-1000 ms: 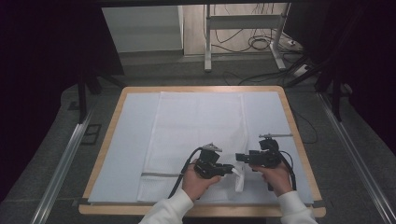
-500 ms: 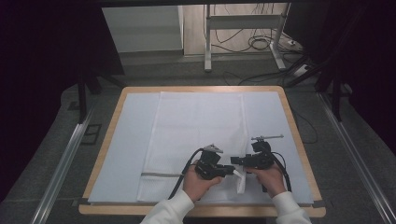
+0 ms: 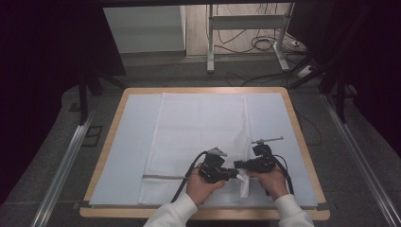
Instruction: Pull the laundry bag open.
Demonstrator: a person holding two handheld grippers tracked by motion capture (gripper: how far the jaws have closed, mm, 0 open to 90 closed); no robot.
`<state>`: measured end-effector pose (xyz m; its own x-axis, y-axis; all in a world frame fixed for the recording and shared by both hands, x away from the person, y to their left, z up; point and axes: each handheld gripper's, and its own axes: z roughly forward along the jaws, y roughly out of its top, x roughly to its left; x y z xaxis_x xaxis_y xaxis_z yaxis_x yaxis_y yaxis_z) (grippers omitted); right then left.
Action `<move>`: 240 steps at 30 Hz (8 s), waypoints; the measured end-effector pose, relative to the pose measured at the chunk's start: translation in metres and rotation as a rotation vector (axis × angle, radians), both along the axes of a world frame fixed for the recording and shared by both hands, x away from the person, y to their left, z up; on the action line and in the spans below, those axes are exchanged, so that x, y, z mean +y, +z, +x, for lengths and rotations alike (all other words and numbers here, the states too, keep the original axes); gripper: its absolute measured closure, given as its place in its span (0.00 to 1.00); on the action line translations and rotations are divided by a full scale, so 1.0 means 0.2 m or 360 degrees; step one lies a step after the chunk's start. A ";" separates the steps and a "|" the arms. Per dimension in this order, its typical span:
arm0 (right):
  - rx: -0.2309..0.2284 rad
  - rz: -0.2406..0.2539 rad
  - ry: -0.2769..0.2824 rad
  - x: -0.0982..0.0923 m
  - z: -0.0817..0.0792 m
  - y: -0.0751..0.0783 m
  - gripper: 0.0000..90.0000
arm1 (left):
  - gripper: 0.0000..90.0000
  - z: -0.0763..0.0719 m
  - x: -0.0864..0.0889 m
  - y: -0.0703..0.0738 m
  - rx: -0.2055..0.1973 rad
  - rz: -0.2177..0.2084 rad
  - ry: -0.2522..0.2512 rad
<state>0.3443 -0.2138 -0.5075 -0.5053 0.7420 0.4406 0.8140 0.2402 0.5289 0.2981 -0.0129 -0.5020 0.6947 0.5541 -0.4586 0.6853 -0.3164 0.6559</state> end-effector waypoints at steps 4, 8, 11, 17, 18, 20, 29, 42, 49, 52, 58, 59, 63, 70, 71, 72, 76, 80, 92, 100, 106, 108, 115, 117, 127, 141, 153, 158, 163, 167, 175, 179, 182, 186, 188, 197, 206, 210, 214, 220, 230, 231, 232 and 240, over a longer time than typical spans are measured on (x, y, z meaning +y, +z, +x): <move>-0.0008 0.0002 0.0028 0.00 0.00 0.00 0.96 | 0.96 0.00 0.00 -0.01 0.0006 0.0001 0.0001; -0.0020 0.0004 0.0041 0.00 0.00 0.00 0.97 | 0.96 0.01 0.00 -0.02 0.0022 -0.0004 0.0004; -0.0030 0.0018 0.0041 -0.01 0.00 0.00 0.98 | 0.96 0.01 0.00 -0.04 0.0048 -0.0018 0.0004; -0.0030 0.0038 0.0049 -0.03 0.00 0.00 0.98 | 0.96 0.02 0.00 -0.06 0.0073 -0.0031 0.0006; -0.0032 0.0044 0.0050 -0.03 0.00 0.00 0.98 | 0.96 0.02 0.00 -0.06 0.0073 -0.0029 0.0007; -0.0037 0.0049 0.0061 -0.03 0.00 0.00 0.98 | 0.96 0.03 0.00 -0.06 0.0075 -0.0026 0.0013; -0.0049 0.0070 0.0088 -0.06 -0.01 0.00 0.98 | 0.96 0.04 0.00 -0.09 0.0112 -0.0058 0.0017; -0.0057 0.0065 0.0117 -0.07 -0.02 0.00 0.98 | 0.96 0.06 0.02 -0.12 0.0152 -0.0065 0.0026; -0.0064 0.0060 0.0104 -0.08 -0.02 0.00 0.98 | 0.96 0.07 0.03 -0.13 0.0147 -0.0025 0.0045; -0.0065 0.0077 0.0084 -0.10 -0.03 0.01 0.98 | 0.96 0.08 0.04 -0.14 0.0175 -0.0057 0.0067; -0.0064 0.0081 0.0085 -0.10 -0.03 0.00 0.98 | 0.96 0.07 0.05 -0.13 0.0156 -0.0045 0.0059; -0.0064 0.0081 0.0085 -0.10 -0.03 0.00 0.98 | 0.96 0.07 0.05 -0.13 0.0157 -0.0049 0.0061; -0.0065 0.0081 0.0083 -0.10 -0.03 0.00 0.98 | 0.96 0.07 0.06 -0.13 0.0155 -0.0048 0.0058; -0.0073 0.0091 0.0072 -0.10 -0.03 0.00 0.98 | 0.96 0.07 0.08 -0.12 0.0149 -0.0058 0.0068; -0.0075 0.0092 0.0072 -0.10 -0.03 0.00 0.98 | 0.96 0.07 0.09 -0.11 0.0146 -0.0055 0.0069; -0.0078 0.0089 0.0074 -0.10 -0.03 0.00 0.98 | 0.96 0.07 0.09 -0.11 0.0149 -0.0057 0.0070; -0.0077 0.0091 0.0071 -0.10 -0.02 0.00 0.98 | 0.96 0.07 0.11 -0.11 0.0154 -0.0057 0.0075; -0.0074 0.0097 0.0071 -0.09 -0.02 0.00 0.98 | 0.96 0.07 0.12 -0.11 0.0161 -0.0066 0.0075; -0.0071 0.0095 0.0072 -0.09 -0.02 0.00 0.98 | 0.96 0.07 0.14 -0.12 0.0141 -0.0041 0.0103; -0.0076 0.0089 0.0073 -0.10 -0.02 -0.01 0.98 | 0.96 0.06 0.19 -0.14 0.0140 -0.0020 0.0123; -0.0075 0.0096 0.0070 -0.10 -0.02 -0.01 0.98 | 0.96 0.06 0.21 -0.13 0.0127 -0.0028 0.0141; -0.0076 0.0100 0.0066 -0.10 -0.02 -0.01 0.98 | 0.96 0.06 0.21 -0.13 0.0131 -0.0033 0.0146; -0.0071 0.0100 0.0071 -0.10 -0.02 -0.01 0.98 | 0.96 0.04 0.23 -0.12 0.0114 -0.0008 0.0141; -0.0072 0.0103 0.0076 -0.09 -0.02 -0.01 0.98 | 0.96 0.04 0.23 -0.11 0.0111 0.0000 0.0133; -0.0078 0.0082 0.0079 -0.09 -0.02 -0.02 0.98 | 0.96 0.04 0.28 -0.13 0.0127 0.0006 0.0162; -0.0076 0.0087 0.0093 -0.08 -0.02 -0.02 0.98 | 0.96 0.02 0.36 -0.14 0.0140 0.0010 0.0167; -0.0072 0.0079 0.0098 -0.07 -0.02 -0.02 0.98 | 0.96 0.01 0.39 -0.14 0.0152 0.0008 0.0183; -0.0077 0.0065 0.0103 -0.07 -0.02 -0.02 0.98 | 0.96 0.01 0.42 -0.14 0.0161 0.0004 0.0191; -0.0074 0.0067 0.0104 -0.07 -0.02 -0.02 0.98 | 0.96 0.01 0.43 -0.14 0.0164 -0.0004 0.0201; -0.0079 0.0066 0.0101 -0.07 -0.03 -0.02 0.98 | 0.96 0.01 0.46 -0.14 0.0166 -0.0011 0.0207; -0.0074 0.0060 0.0103 -0.07 -0.02 -0.02 0.98 | 0.96 0.00 0.50 -0.14 0.0169 -0.0029 0.0233; -0.0073 0.0059 0.0103 -0.06 -0.02 -0.02 0.98 | 0.96 -0.01 0.52 -0.14 0.0168 -0.0022 0.0247; -0.0070 0.0061 0.0106 -0.06 -0.02 -0.03 0.98 | 0.96 -0.01 0.52 -0.14 0.0174 -0.0029 0.0246; -0.0073 0.0062 0.0103 -0.06 -0.02 -0.03 0.98 | 0.96 -0.01 0.53 -0.14 0.0178 -0.0025 0.0241; -0.0070 0.0065 0.0105 -0.06 -0.02 -0.03 0.98 | 0.96 -0.01 0.53 -0.14 0.0178 -0.0020 0.0246; -0.0070 0.0054 0.0106 -0.06 -0.02 -0.03 0.98 | 0.96 -0.02 0.56 -0.14 0.0167 -0.0012 0.0257; -0.0072 0.0050 0.0106 -0.07 -0.02 -0.03 0.98 | 0.96 -0.02 0.59 -0.14 0.0176 -0.0020 0.0277; -0.0074 0.0042 0.0105 -0.07 -0.02 -0.03 0.98 | 0.96 -0.02 0.61 -0.14 0.0174 -0.0020 0.0283; -0.0076 0.0038 0.0102 -0.07 -0.02 -0.03 0.98 | 0.96 -0.02 0.64 -0.14 0.0169 -0.0015 0.0306; -0.0078 0.0039 0.0100 -0.07 -0.02 -0.03 0.98 | 0.96 -0.03 0.69 -0.14 0.0173 -0.0018 0.0316; -0.0081 0.0042 0.0103 -0.07 -0.02 -0.04 0.98 | 0.96 -0.03 0.72 -0.14 0.0186 -0.0016 0.0325; -0.0081 0.0043 0.0102 -0.07 -0.02 -0.04 0.98 | 0.96 -0.04 0.72 -0.14 0.0193 -0.0020 0.0329; -0.0081 0.0042 0.0101 -0.07 -0.02 -0.04 0.98 | 0.96 -0.04 0.72 -0.14 0.0190 -0.0013 0.0331; -0.0080 0.0035 0.0093 -0.07 -0.02 -0.04 0.98 | 0.96 -0.04 0.76 -0.14 0.0188 0.0005 0.0354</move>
